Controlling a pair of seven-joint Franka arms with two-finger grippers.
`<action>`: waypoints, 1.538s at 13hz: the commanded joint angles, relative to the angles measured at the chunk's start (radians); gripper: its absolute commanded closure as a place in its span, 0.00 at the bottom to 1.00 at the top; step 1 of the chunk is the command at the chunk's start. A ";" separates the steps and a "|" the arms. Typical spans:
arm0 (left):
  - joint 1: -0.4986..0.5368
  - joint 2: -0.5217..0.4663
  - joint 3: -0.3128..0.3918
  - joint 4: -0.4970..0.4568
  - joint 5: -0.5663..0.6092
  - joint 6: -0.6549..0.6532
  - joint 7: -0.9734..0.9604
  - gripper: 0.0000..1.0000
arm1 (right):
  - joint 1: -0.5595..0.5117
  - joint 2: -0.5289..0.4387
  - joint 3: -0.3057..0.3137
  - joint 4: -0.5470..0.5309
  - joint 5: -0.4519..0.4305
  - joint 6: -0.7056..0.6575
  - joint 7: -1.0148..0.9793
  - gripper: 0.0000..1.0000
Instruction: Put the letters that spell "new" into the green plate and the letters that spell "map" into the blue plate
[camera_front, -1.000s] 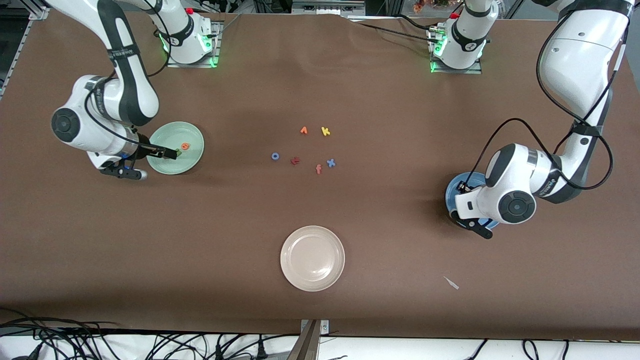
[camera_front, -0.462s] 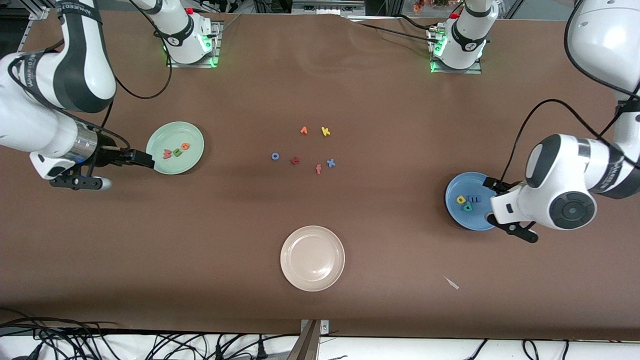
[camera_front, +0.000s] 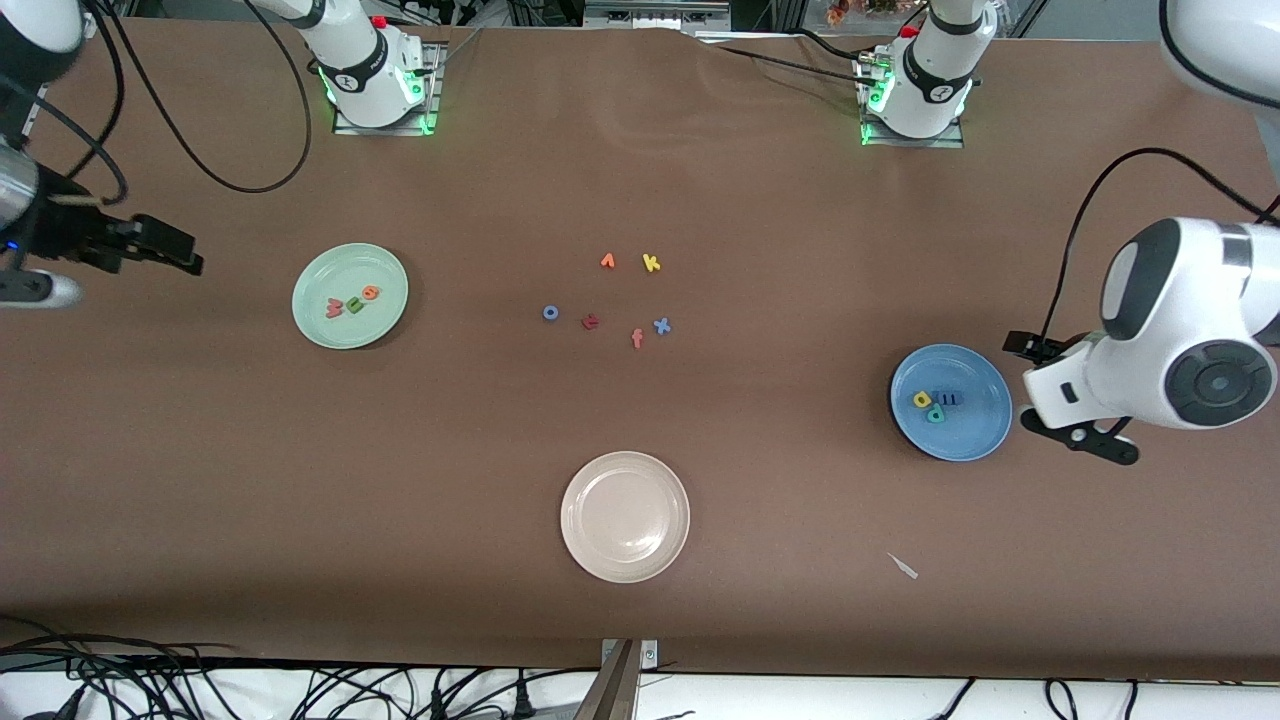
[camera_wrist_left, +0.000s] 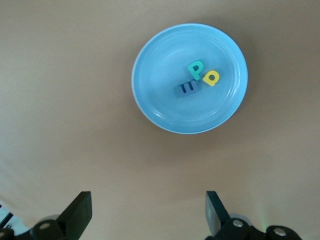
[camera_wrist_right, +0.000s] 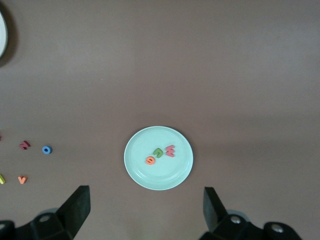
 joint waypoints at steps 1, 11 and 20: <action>-0.016 -0.236 0.080 -0.182 -0.097 0.082 -0.009 0.00 | -0.005 0.023 -0.002 0.042 -0.023 -0.058 -0.003 0.00; -0.198 -0.580 0.333 -0.333 -0.340 0.136 -0.035 0.00 | -0.005 -0.010 0.045 0.032 -0.032 -0.091 -0.003 0.00; -0.225 -0.600 0.356 -0.340 -0.417 0.116 -0.170 0.00 | -0.575 -0.123 0.585 -0.092 -0.072 0.007 -0.012 0.00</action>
